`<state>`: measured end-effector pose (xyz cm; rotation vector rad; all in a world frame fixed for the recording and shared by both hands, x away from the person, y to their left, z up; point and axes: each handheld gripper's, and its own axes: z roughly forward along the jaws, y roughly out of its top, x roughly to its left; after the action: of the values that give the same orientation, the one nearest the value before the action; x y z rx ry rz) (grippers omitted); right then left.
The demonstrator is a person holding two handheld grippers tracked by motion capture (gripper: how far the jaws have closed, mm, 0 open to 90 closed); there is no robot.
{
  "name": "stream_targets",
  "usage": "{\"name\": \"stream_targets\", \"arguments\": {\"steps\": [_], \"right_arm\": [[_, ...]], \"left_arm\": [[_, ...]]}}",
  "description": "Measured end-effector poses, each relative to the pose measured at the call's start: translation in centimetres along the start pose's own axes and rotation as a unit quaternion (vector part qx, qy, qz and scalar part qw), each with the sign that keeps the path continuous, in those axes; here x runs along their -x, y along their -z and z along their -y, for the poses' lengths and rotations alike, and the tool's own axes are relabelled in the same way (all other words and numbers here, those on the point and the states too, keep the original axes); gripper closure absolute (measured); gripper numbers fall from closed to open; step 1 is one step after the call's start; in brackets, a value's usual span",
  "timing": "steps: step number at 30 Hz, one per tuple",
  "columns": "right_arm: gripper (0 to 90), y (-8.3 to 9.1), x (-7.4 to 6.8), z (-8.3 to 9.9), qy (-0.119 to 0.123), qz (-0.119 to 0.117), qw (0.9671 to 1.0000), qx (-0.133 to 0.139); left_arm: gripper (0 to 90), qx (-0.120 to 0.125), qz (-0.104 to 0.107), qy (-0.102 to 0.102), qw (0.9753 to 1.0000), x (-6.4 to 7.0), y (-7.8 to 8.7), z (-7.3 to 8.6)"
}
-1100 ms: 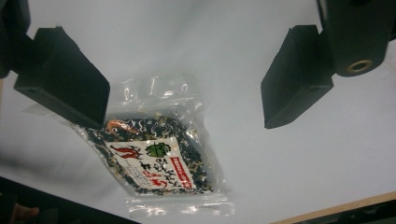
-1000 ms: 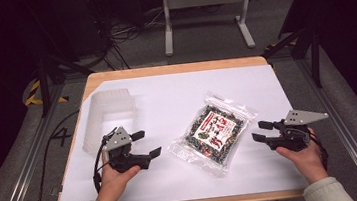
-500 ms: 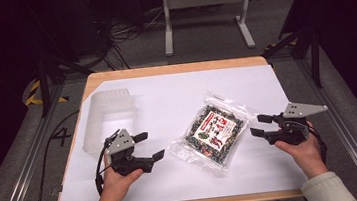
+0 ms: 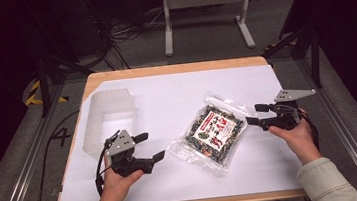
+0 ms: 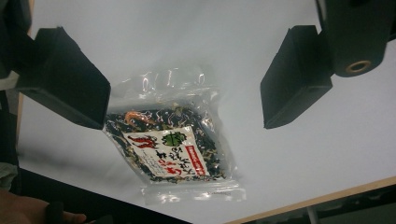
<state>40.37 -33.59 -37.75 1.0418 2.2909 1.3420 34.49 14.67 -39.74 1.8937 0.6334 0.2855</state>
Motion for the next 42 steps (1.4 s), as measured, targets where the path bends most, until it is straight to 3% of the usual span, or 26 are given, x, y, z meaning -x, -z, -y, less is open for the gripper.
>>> {"name": "stream_targets", "arguments": {"steps": [3, 8, 12, 22, 30, 42], "right_arm": [[31.8, -0.6, 0.9, 0.0, -0.015, 0.004, 0.9999, -0.003], [31.9, -1.0, 2.1, 0.2, -0.020, 0.015, 0.9997, -0.009], [31.1, -1.6, 2.9, 0.2, -0.020, 0.024, 0.9990, -0.032], [30.4, -2.8, 3.8, 0.7, -0.043, 0.021, 0.9978, -0.045], [31.9, -3.7, 5.0, 1.5, -0.073, 0.006, 0.9958, -0.055], [33.3, -4.9, 5.5, 2.6, -0.095, -0.024, 0.9920, -0.079]], "left_arm": [[16.9, 0.000, 0.000, 0.002, 1.0000, 0.0, 0.1, 0.0], [16.9, -0.004, -0.003, -0.002, 1.0000, -0.1, 0.0, 0.1], [17.0, -0.004, -0.003, -0.002, 1.0000, 0.0, -0.1, 0.1], [17.2, -0.004, -0.002, -0.003, 1.0000, 0.0, 0.0, 0.2], [17.2, -0.009, 0.000, -0.005, 0.9999, 0.1, -0.2, 0.2], [17.2, -0.011, 0.001, -0.004, 0.9999, 0.2, -0.2, 0.2]]}}
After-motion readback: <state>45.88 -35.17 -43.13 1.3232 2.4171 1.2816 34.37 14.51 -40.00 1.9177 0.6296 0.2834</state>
